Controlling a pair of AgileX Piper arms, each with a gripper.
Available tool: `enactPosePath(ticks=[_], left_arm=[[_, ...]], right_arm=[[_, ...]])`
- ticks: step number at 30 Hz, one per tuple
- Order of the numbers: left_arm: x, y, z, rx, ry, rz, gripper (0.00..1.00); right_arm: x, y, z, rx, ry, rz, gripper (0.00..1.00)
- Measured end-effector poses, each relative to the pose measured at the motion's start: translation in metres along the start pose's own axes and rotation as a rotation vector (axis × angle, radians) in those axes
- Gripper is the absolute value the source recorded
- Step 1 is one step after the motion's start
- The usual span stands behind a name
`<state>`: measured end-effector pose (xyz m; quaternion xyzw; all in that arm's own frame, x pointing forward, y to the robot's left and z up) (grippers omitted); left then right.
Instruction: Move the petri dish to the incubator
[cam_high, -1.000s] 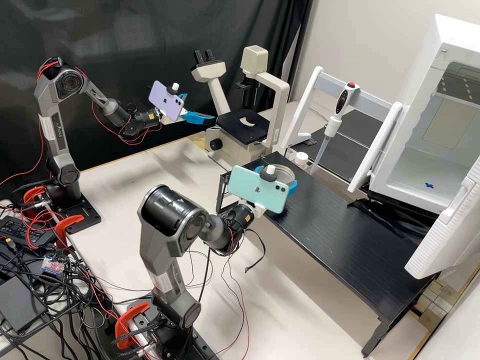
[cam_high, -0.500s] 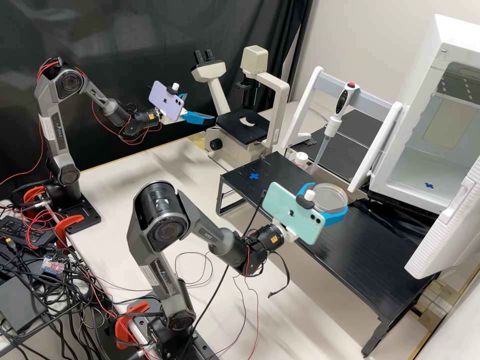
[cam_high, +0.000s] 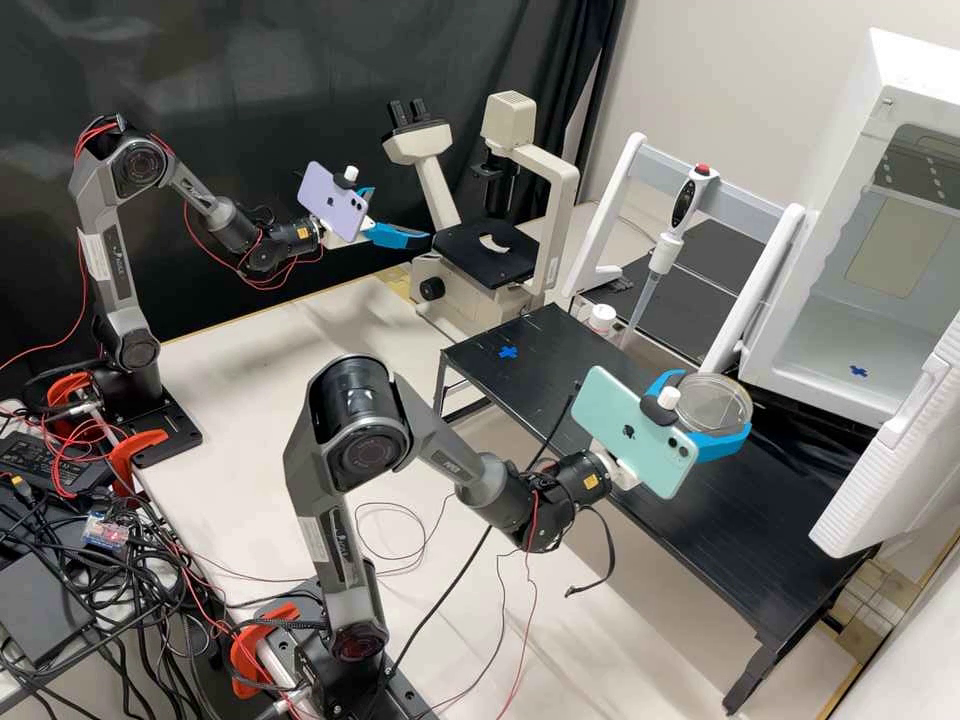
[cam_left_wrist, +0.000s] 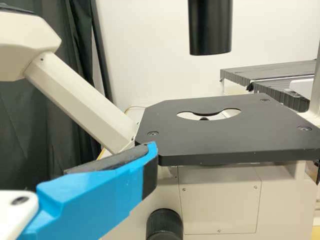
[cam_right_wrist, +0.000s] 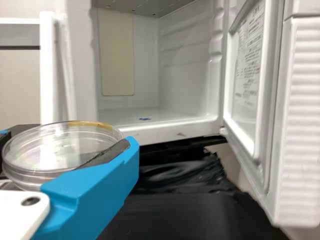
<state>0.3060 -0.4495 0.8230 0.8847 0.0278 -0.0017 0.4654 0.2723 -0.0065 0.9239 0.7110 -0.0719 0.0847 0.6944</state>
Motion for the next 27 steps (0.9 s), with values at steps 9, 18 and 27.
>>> enactPosePath(ticks=[9, 18, 27], left_arm=[[0.0, 0.0, 0.0, 0.0, 0.0, 0.0, 1.0], [0.0, 0.0, 0.0, 0.0, 0.0, 0.0, 1.0], [0.0, 0.0, 0.0, 0.0, 0.0, 0.0, 1.0]], right_arm=[[0.052, 0.026, 0.007, 0.012, -0.054, 0.066, 0.0], [0.118, 0.036, 0.001, -0.007, -0.105, 0.102, 0.0], [0.179, 0.025, -0.003, -0.073, -0.176, 0.054, 0.0]])
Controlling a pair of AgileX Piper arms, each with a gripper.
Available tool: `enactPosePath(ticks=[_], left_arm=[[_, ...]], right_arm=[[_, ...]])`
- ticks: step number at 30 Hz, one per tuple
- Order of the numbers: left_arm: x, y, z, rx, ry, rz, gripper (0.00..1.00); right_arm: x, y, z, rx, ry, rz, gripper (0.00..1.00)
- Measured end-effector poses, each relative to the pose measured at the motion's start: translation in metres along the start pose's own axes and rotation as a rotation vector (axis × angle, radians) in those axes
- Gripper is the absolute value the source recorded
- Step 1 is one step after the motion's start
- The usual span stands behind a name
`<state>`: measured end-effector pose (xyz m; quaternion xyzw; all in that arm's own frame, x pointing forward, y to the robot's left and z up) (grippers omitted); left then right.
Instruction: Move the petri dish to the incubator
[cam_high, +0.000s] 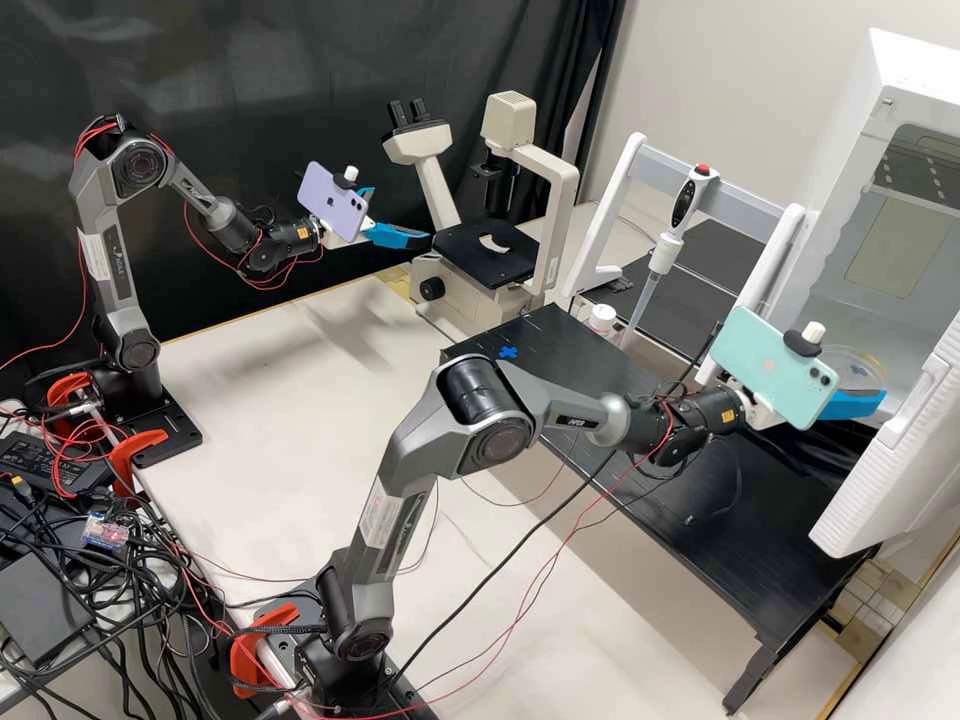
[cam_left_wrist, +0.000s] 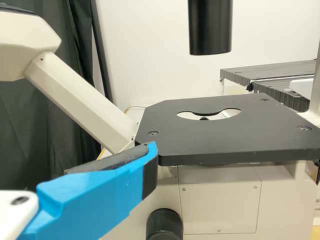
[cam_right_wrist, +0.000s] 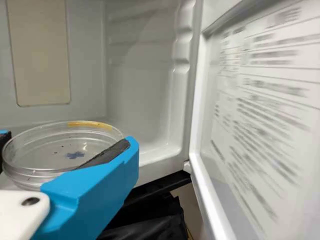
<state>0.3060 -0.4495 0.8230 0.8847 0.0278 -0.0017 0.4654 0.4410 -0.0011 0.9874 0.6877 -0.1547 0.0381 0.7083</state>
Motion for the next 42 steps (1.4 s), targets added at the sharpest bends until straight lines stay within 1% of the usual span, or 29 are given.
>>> enactPosePath(ticks=[4, 7, 8, 12, 16, 21, 28, 38, 42], left_arm=[[0.0, 0.0, 0.0, 0.0, 0.0, 0.0, 1.0], [0.0, 0.0, 0.0, 0.0, 0.0, 0.0, 1.0], [0.0, 0.0, 0.0, 0.0, 0.0, 0.0, 1.0], [0.0, 0.0, 0.0, 0.0, 0.0, 0.0, 1.0], [0.0, 0.0, 0.0, 0.0, 0.0, 0.0, 1.0], [0.0, 0.0, 0.0, 0.0, 0.0, 0.0, 1.0], [0.0, 0.0, 0.0, 0.0, 0.0, 0.0, 1.0], [0.0, 0.0, 0.0, 0.0, 0.0, 0.0, 1.0], [0.0, 0.0, 0.0, 0.0, 0.0, 0.0, 1.0]], right_arm=[[0.023, -0.003, -0.001, 0.002, -0.034, -0.018, 0.0], [0.035, -0.004, 0.0, 0.003, -0.044, -0.031, 0.0], [0.039, -0.004, 0.0, -0.002, -0.045, -0.038, 0.0], [0.054, -0.006, -0.002, 0.022, -0.02, -0.052, 0.0], [0.063, -0.01, -0.003, 0.018, 0.01, -0.071, 0.0], [0.071, -0.017, 0.0, 0.018, 0.025, -0.097, 0.0], [0.08, -0.034, 0.013, 0.026, 0.004, -0.129, 0.0], [0.09, -0.042, 0.018, 0.024, 0.018, -0.122, 0.0], [0.093, -0.046, 0.02, 0.017, 0.02, -0.126, 0.0]])
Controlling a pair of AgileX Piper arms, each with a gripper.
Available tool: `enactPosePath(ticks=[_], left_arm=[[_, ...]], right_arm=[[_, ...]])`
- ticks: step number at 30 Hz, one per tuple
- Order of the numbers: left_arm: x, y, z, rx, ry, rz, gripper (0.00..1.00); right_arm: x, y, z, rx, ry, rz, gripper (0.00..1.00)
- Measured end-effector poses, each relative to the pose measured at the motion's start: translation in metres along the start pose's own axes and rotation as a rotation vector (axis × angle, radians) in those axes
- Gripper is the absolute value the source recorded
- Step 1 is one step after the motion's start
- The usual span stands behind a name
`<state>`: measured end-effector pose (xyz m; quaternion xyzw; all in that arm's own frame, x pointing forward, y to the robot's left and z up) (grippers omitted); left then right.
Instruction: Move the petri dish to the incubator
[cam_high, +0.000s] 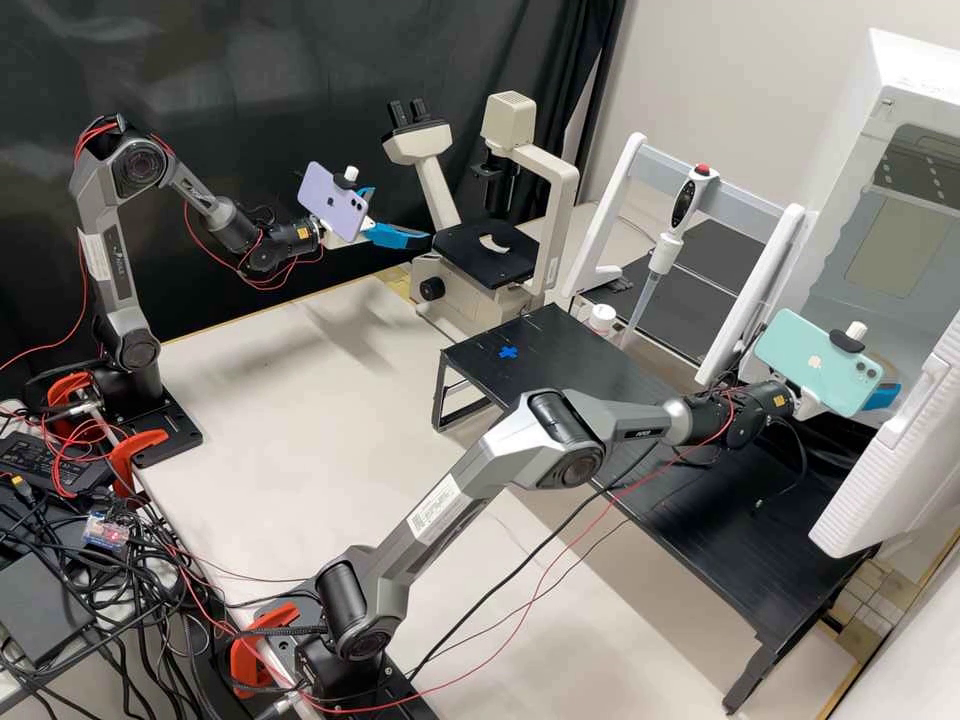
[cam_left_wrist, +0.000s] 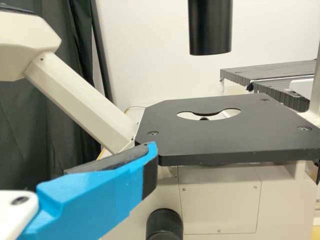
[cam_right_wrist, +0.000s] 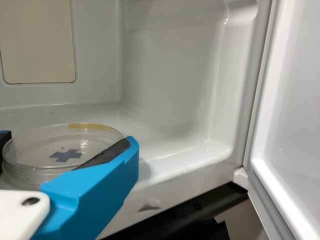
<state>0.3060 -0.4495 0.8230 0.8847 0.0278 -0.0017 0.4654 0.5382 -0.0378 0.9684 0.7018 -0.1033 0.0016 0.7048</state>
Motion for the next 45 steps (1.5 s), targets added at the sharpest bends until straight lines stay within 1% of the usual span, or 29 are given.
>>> enactPosePath(ticks=[1, 2, 9, 13, 16, 17, 22, 27, 30, 33, 36, 41, 43, 45], left_arm=[[0.0, 0.0, 0.0, 0.0, 0.0, 0.0, 1.0], [0.0, 0.0, 0.0, 0.0, 0.0, 0.0, 1.0], [0.0, 0.0, 0.0, 0.0, 0.0, 0.0, 1.0], [0.0, 0.0, 0.0, 0.0, 0.0, 0.0, 1.0], [0.0, 0.0, 0.0, 0.0, 0.0, 0.0, 1.0], [0.0, 0.0, 0.0, 0.0, 0.0, 0.0, 1.0], [0.0, 0.0, 0.0, 0.0, 0.0, 0.0, 1.0], [0.0, 0.0, 0.0, 0.0, 0.0, 0.0, 1.0], [0.0, 0.0, 0.0, 0.0, 0.0, 0.0, 1.0], [0.0, 0.0, 0.0, 0.0, 0.0, 0.0, 1.0], [0.0, 0.0, 0.0, 0.0, 0.0, 0.0, 1.0], [0.0, 0.0, 0.0, 0.0, 0.0, 0.0, 1.0], [0.0, 0.0, 0.0, 0.0, 0.0, 0.0, 1.0], [0.0, 0.0, 0.0, 0.0, 0.0, 0.0, 1.0]], right_arm=[[0.001, -0.002, 0.001, 0.0, 0.0, -0.002, 0.0], [0.002, -0.002, 0.001, -0.002, 0.002, -0.001, 1.0], [0.006, -0.001, 0.001, -0.009, 0.006, 0.005, 1.0], [0.006, -0.001, 0.001, -0.023, 0.002, 0.004, 1.0], [0.006, -0.001, 0.001, -0.041, 0.002, 0.004, 1.0], [0.006, -0.002, 0.002, -0.054, -0.001, 0.001, 1.0], [-0.001, -0.004, 0.005, -0.08, -0.014, 0.002, 1.0], [-0.011, -0.002, 0.007, -0.073, -0.015, 0.019, 1.0], [-0.028, 0.003, 0.008, -0.078, -0.013, 0.038, 1.0], [-0.041, 0.01, 0.008, -0.093, -0.009, 0.059, 1.0], [-0.06, 0.016, 0.013, -0.091, -0.009, 0.081, 1.0], [-0.094, 0.025, 0.02, -0.075, -0.014, 0.122, 1.0], [-0.114, 0.026, 0.022, -0.073, -0.01, 0.136, 1.0], [-0.137, 0.029, 0.019, -0.074, 0.019, 0.171, 1.0]])
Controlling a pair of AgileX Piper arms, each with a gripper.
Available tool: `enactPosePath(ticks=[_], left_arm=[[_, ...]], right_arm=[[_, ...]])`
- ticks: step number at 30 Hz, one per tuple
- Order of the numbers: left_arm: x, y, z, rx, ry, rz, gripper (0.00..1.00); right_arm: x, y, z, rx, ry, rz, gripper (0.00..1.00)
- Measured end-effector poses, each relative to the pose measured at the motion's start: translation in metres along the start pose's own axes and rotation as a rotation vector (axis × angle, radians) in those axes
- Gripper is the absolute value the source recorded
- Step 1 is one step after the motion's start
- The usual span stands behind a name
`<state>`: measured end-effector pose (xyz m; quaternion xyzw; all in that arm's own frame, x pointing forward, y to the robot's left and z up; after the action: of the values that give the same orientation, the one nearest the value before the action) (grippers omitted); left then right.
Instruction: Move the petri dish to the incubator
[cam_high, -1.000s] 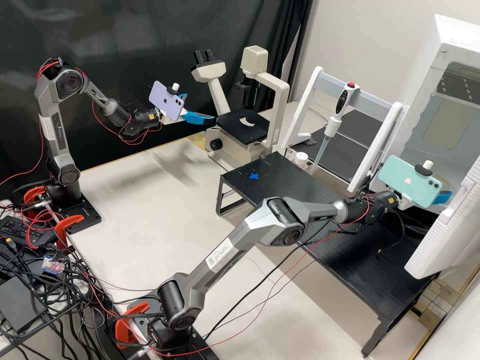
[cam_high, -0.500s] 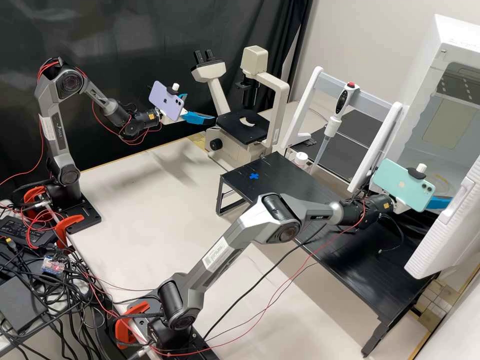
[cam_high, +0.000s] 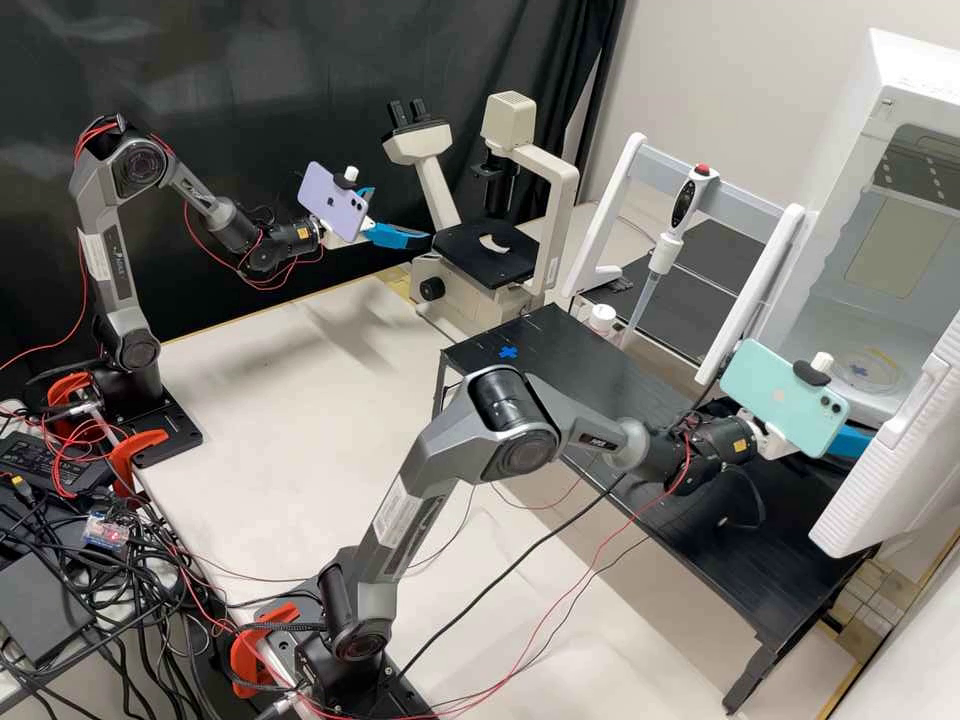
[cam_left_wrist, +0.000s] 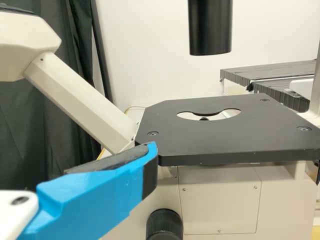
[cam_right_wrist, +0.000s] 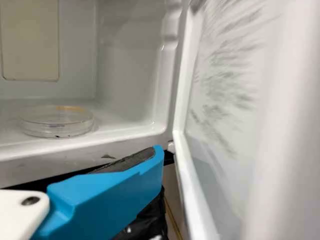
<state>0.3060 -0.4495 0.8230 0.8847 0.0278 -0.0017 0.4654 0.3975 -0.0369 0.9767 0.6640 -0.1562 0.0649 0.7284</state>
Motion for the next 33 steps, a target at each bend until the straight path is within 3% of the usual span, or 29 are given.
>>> enactPosePath(ticks=[5, 11, 14, 19, 23, 29, 33], left_arm=[[0.0, 0.0, 0.0, 0.0, 0.0, 0.0, 1.0], [0.0, 0.0, 0.0, 0.0, 0.0, 0.0, 1.0], [0.0, 0.0, 0.0, 0.0, 0.0, 0.0, 1.0], [0.0, 0.0, 0.0, 0.0, 0.0, 0.0, 1.0], [0.0, 0.0, 0.0, 0.0, 0.0, 0.0, 1.0], [0.0, 0.0, 0.0, 0.0, 0.0, 0.0, 1.0], [0.0, 0.0, 0.0, 0.0, 0.0, 0.0, 1.0]], right_arm=[[-0.031, 0.014, -0.008, 0.0, 0.068, 0.083, 1.0], [-0.094, 0.017, -0.027, 0.008, 0.176, 0.15, 1.0], [-0.129, 0.01, -0.042, 0.057, 0.204, 0.166, 1.0], [-0.174, -0.001, -0.068, 0.096, 0.313, 0.147, 1.0], [-0.205, -0.011, -0.078, 0.172, 0.329, 0.126, 1.0], [-0.236, -0.016, -0.087, 0.24, 0.372, 0.105, 1.0], [-0.25, -0.017, -0.095, 0.241, 0.423, 0.095, 1.0]])
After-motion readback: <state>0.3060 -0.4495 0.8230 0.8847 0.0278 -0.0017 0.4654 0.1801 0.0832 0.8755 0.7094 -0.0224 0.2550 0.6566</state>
